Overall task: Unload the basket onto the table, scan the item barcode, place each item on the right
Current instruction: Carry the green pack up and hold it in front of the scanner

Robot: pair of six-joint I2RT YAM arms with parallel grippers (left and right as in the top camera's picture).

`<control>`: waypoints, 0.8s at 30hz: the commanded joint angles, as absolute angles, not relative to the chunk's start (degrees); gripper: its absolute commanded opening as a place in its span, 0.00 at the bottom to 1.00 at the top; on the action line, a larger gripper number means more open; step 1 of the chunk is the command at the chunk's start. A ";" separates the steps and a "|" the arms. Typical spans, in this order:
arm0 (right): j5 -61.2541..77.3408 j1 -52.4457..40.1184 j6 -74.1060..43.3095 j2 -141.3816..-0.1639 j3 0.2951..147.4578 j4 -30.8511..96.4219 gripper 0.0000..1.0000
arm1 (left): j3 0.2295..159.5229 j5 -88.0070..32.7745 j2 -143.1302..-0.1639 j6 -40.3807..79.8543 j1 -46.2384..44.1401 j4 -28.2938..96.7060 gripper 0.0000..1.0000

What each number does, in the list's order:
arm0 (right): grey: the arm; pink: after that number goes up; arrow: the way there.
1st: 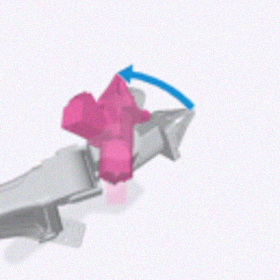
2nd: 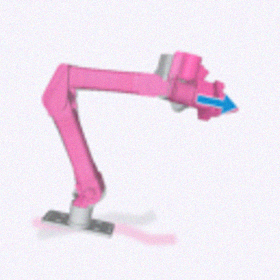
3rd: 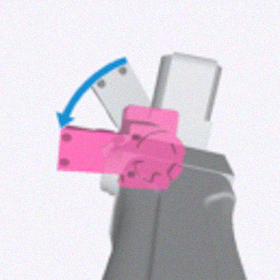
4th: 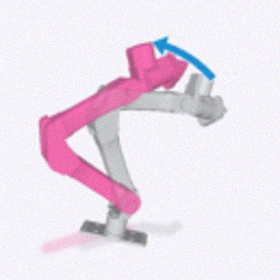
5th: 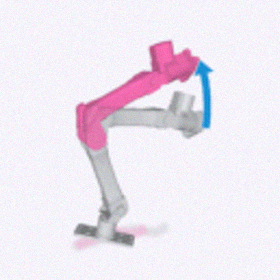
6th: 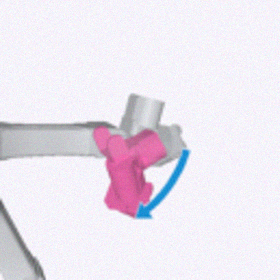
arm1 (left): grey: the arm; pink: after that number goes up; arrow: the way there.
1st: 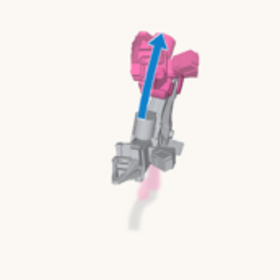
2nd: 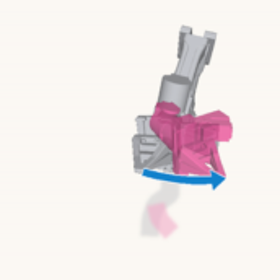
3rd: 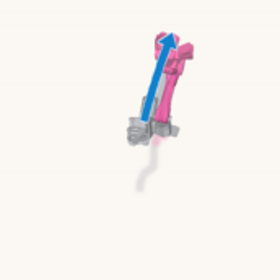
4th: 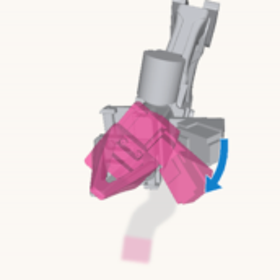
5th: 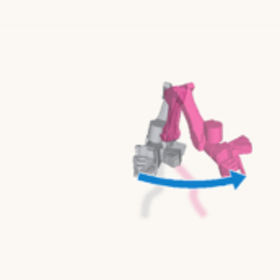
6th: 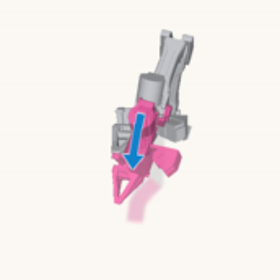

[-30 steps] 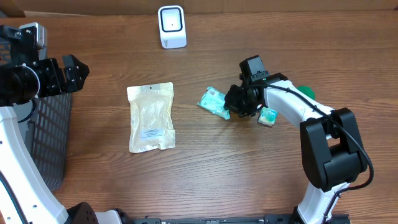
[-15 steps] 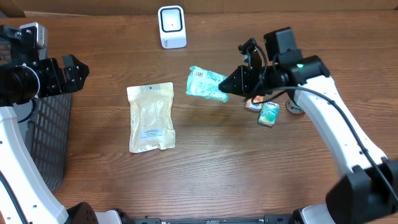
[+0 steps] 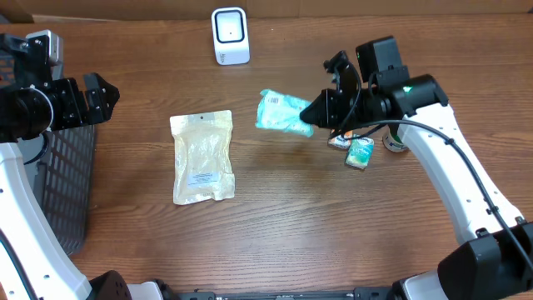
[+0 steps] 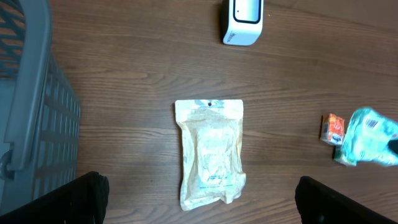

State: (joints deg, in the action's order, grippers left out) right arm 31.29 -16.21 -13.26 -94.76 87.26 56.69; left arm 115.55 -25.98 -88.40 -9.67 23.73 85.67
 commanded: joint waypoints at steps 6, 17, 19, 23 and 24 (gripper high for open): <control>3.46 -22.85 -12.40 -110.21 121.30 63.55 0.04 | 115.87 -26.79 -87.31 -11.18 23.81 85.47 0.99; -52.25 -33.12 32.32 -135.46 133.14 18.13 0.04 | 115.90 -26.79 -87.31 -11.18 23.81 85.47 1.00; -52.05 -33.21 43.77 -139.74 133.14 8.19 0.04 | 115.90 -26.79 -87.31 -11.18 23.81 85.47 0.99; -50.96 -33.21 58.15 -146.26 133.14 -4.38 0.04 | 115.90 -26.79 -87.31 -11.18 23.81 85.47 1.00; -50.50 -33.19 60.23 -147.44 133.14 -5.96 0.04 | 115.87 -26.79 -87.31 -11.18 23.81 85.47 0.99</control>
State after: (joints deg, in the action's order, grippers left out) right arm -46.68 -33.78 43.11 -145.14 131.92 -2.44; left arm 115.55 -25.96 -88.40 -9.67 23.73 85.67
